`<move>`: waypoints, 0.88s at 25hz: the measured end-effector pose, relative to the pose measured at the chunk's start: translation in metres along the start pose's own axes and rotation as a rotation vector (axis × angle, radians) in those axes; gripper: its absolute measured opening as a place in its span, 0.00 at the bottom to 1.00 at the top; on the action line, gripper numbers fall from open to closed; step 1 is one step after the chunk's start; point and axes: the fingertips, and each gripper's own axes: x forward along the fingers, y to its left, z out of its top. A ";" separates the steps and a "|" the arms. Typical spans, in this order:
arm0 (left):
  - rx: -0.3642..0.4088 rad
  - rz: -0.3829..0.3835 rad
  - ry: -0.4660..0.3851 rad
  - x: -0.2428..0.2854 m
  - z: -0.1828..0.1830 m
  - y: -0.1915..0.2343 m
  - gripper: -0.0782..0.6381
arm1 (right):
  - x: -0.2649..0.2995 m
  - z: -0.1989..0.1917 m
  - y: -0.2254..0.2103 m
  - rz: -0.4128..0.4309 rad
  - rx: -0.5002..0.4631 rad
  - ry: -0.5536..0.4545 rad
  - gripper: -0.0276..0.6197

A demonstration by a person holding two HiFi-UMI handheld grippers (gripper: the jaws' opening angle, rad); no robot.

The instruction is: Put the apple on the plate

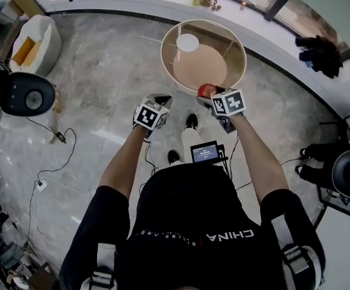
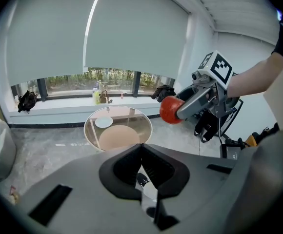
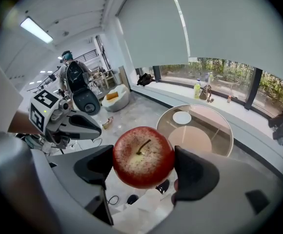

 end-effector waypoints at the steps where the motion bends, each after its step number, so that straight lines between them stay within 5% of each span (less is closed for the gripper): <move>1: 0.003 0.005 0.008 0.004 0.005 0.010 0.13 | 0.007 0.011 -0.006 0.005 0.004 -0.004 0.68; 15: 0.032 0.057 0.035 0.100 0.155 0.119 0.13 | 0.062 0.164 -0.140 0.072 0.015 -0.045 0.68; 22: 0.038 0.012 0.067 0.134 0.164 0.135 0.13 | 0.090 0.179 -0.153 0.072 0.041 -0.033 0.68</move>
